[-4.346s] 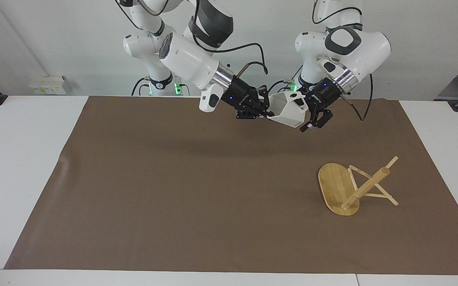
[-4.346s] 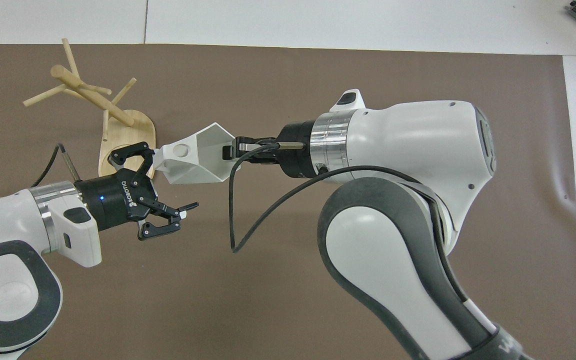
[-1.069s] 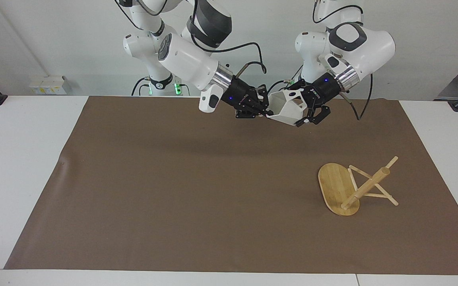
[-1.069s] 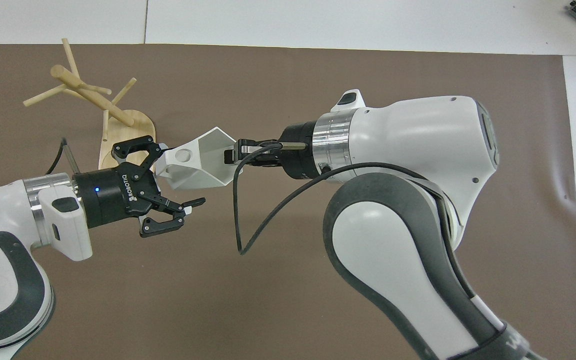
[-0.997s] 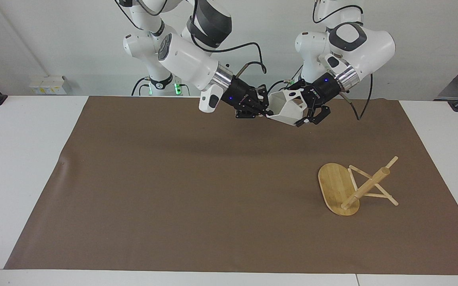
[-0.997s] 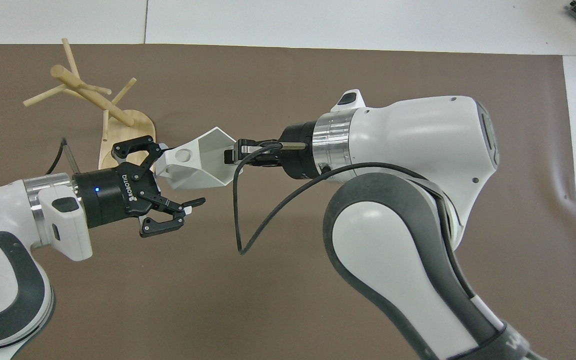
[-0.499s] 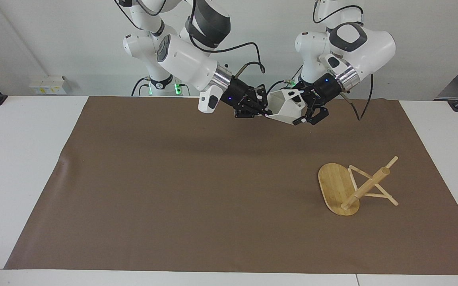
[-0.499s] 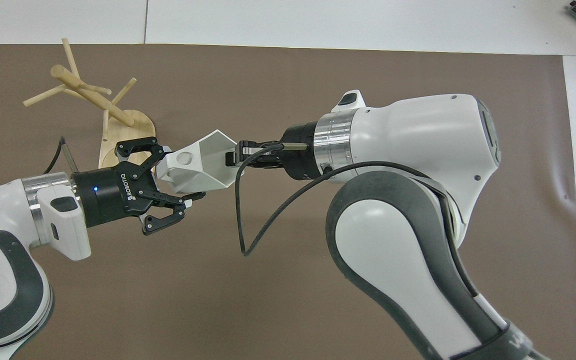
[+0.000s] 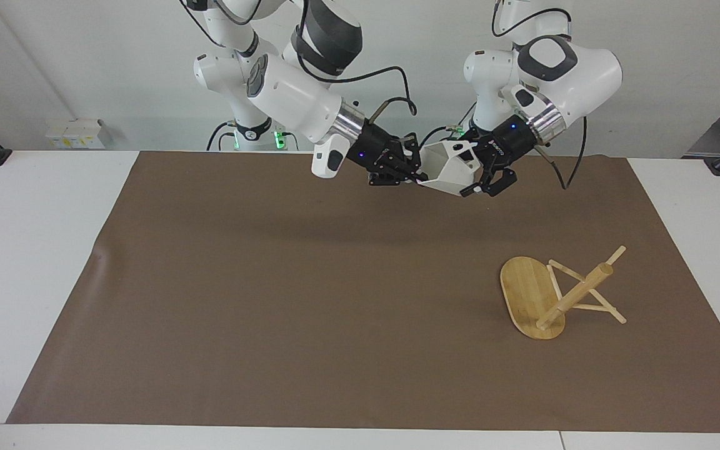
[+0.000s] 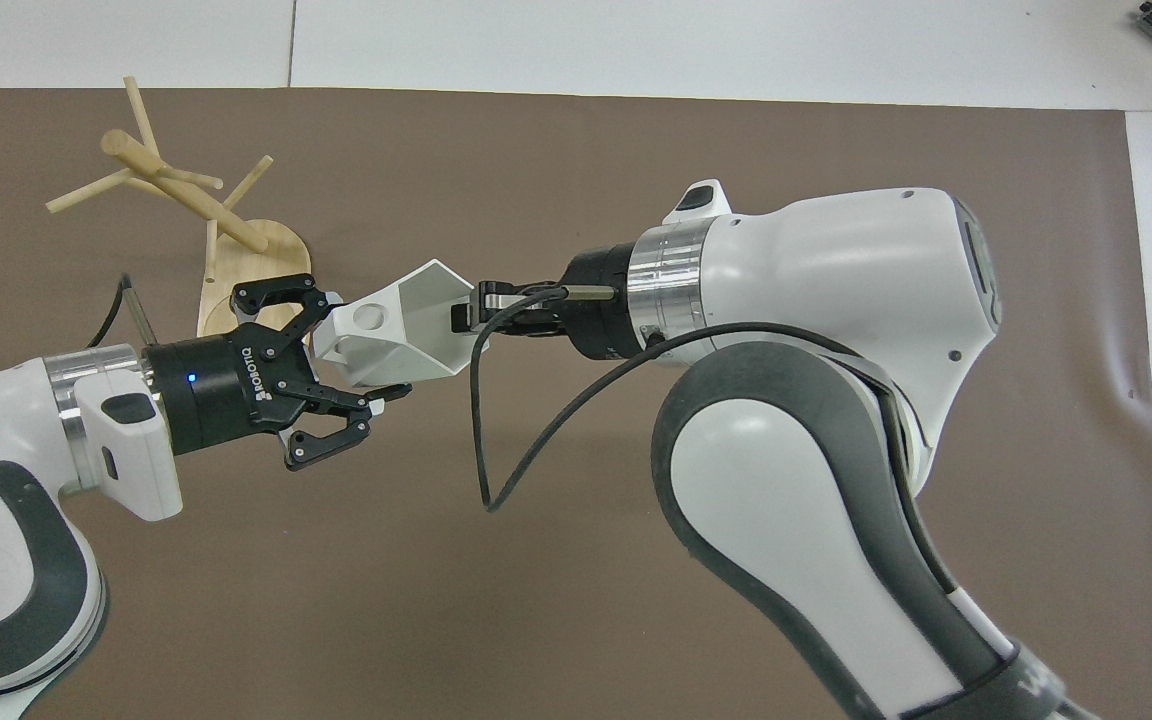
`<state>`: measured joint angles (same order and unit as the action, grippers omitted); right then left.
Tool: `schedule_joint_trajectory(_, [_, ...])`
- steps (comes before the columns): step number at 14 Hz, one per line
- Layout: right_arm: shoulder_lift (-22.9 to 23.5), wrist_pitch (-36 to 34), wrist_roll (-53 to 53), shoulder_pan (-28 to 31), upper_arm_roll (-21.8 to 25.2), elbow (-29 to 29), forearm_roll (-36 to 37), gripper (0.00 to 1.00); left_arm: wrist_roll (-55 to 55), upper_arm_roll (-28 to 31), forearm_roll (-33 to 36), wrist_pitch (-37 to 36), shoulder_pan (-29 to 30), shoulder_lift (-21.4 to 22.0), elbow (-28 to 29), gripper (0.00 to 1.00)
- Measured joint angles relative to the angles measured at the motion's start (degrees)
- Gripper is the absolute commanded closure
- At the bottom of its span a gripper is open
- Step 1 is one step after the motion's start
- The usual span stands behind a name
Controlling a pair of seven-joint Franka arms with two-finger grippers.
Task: Hang cup on rack
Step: 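Close the left gripper on the white cup's body, then pull the cup away with the left gripper while the right gripper releases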
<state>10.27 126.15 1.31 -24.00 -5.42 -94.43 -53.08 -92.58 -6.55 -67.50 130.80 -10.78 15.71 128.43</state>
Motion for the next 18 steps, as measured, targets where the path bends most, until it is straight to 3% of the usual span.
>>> schedule_joint_trajectory(2, [0.0, 0.0, 0.0, 0.0, 0.0, 0.1, 0.8, 0.13, 0.1, 0.1, 0.0, 0.0, 0.0, 0.0, 0.0, 1.0])
schedule_joint_trajectory(3, [0.0, 0.0, 0.0, 0.0, 0.0, 0.1, 1.8, 0.0, 0.1, 0.2, 0.0, 0.1, 0.1, 0.0, 0.0, 1.0])
schedule_joint_trajectory(10, [-0.5, 0.0, 0.0, -0.1, 0.0, 0.2, 4.3, 0.0, 0.2, 0.5, 0.0, 5.7, 0.8, -0.4, 1.5, 1.0])
schedule_joint_trajectory(14, [-0.8, 0.1, 0.0, 0.5, 0.1, 0.3, 8.1, 0.0, 0.5, 0.2, 0.0, 16.0, 0.7, -0.5, 4.4, 1.0])
schedule_joint_trajectory(18, [-1.7, 0.1, 0.0, 3.3, 0.3, 0.3, 13.5, 0.0, 7.9, -1.0, 0.0, 27.4, -1.1, -1.3, 6.8, 1.0])
